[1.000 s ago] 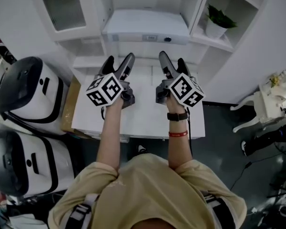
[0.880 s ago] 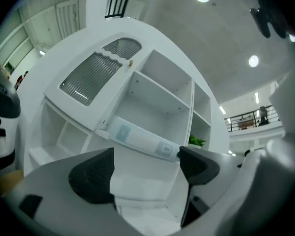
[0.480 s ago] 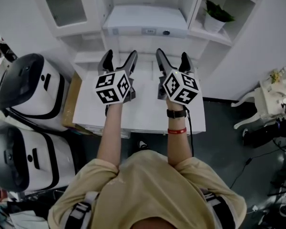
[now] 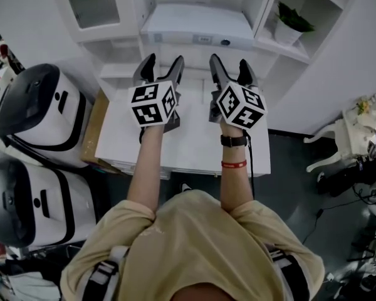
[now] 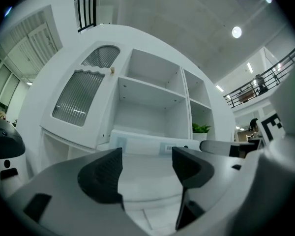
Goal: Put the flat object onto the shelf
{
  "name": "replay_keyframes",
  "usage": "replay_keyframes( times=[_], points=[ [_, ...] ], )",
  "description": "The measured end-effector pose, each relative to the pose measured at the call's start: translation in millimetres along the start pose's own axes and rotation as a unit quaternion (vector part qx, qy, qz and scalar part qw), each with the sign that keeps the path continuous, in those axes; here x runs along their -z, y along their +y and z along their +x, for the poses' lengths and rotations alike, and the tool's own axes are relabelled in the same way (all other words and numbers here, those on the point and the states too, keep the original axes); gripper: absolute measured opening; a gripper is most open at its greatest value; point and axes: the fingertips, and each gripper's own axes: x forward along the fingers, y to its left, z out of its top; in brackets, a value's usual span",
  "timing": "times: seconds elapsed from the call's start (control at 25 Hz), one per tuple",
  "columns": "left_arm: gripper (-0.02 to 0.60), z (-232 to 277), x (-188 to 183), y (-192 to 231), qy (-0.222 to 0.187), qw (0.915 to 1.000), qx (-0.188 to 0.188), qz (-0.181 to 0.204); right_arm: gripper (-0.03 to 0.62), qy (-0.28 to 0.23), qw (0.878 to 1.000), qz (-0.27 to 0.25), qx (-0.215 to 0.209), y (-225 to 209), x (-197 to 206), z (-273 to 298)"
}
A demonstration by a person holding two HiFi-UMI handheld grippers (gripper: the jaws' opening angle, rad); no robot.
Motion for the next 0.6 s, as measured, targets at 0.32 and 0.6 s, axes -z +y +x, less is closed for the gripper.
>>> replay_keyframes(
  times=[0.32,0.6],
  points=[
    [0.302,16,1,6,0.005,0.9999,-0.002,0.013,0.377,0.002,1.000,0.000,-0.007,1,2,19],
    [0.302,29,0,11,0.004,0.9998,0.000,0.022,0.340,-0.004,1.000,-0.001,-0.009,-1,1,32]
  ],
)
